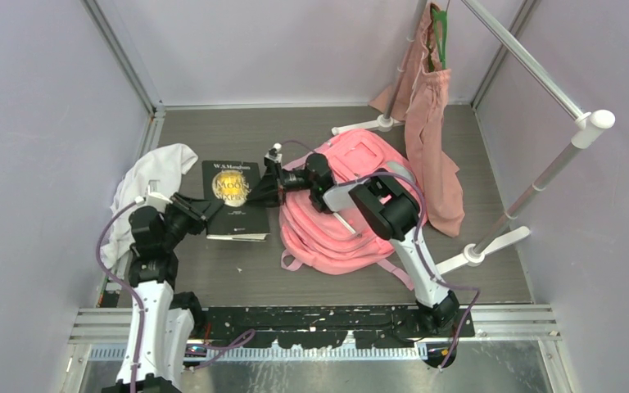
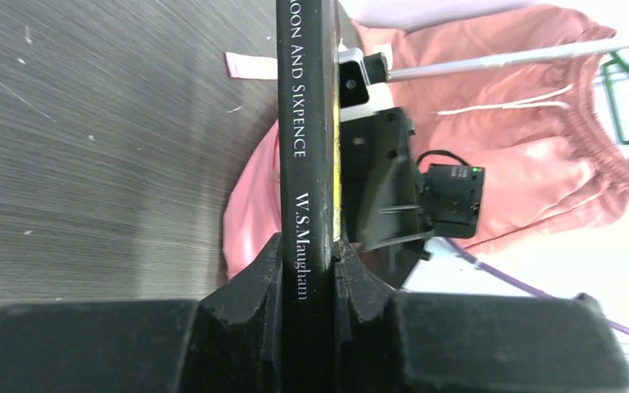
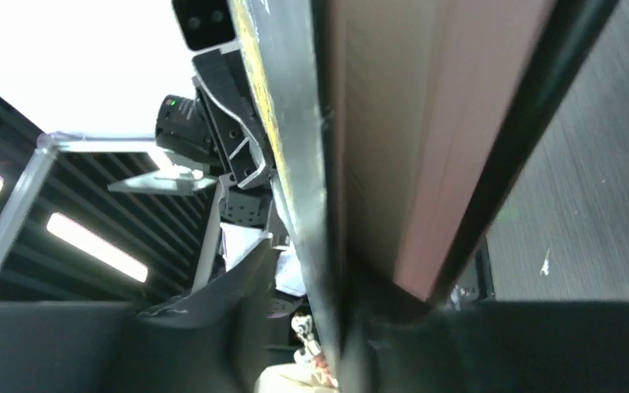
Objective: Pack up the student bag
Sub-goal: Pick up the book from the center of the board.
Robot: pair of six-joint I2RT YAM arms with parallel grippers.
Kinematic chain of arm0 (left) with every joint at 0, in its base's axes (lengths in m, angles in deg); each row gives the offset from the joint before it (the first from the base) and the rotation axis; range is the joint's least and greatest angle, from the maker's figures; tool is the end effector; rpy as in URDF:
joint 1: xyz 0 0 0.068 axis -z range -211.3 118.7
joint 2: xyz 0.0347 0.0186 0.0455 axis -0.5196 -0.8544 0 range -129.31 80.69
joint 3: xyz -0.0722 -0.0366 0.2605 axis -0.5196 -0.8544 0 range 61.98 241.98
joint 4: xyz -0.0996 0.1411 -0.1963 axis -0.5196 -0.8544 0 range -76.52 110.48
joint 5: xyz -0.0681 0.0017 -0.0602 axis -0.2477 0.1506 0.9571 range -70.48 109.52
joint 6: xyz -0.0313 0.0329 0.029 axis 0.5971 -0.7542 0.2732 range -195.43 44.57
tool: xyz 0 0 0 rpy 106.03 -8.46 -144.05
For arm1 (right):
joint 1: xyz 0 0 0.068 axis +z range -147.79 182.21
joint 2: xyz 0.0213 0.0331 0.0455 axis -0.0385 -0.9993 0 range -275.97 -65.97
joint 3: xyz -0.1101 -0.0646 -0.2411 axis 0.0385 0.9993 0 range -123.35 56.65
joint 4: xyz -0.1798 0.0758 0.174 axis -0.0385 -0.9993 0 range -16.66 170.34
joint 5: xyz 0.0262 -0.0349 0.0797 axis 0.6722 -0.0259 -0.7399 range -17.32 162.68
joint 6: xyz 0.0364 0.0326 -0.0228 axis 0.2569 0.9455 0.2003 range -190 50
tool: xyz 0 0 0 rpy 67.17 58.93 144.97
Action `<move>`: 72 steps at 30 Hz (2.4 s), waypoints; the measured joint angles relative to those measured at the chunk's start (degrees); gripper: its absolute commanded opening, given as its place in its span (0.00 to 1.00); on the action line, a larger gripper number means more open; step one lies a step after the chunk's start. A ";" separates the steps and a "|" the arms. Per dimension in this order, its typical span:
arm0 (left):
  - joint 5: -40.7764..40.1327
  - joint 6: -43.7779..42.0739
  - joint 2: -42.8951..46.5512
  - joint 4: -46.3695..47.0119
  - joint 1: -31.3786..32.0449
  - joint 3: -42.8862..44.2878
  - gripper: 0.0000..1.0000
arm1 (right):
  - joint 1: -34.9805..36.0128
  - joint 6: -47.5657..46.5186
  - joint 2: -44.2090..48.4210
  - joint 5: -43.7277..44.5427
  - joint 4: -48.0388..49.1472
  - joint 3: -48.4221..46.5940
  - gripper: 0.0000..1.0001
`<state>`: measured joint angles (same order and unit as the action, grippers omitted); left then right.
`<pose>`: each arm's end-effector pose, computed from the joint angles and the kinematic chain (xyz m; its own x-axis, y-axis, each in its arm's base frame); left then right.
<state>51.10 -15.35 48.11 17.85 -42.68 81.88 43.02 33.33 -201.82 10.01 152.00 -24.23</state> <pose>0.1511 0.0114 0.2330 -0.4127 -0.8361 -0.3613 -0.0612 0.4212 -0.9049 0.3469 0.3415 0.1571 -0.9688 -0.2464 -0.0274 0.0062 -0.1345 0.9909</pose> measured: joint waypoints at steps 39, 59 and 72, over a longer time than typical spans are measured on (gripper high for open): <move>27.47 16.22 -18.49 21.66 0.02 26.62 0.00 | -7.23 -4.83 29.05 8.83 -6.40 9.86 0.84; 19.69 4.66 -10.69 0.96 -0.15 27.47 1.00 | -4.48 -28.63 43.93 22.27 -42.05 13.35 0.01; 7.37 24.96 -0.66 21.81 3.06 2.58 1.00 | -4.15 -32.35 45.90 42.03 -50.64 17.81 0.01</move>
<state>58.46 9.61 47.46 39.66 -39.62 84.46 38.87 0.98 -155.92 52.04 101.36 -6.42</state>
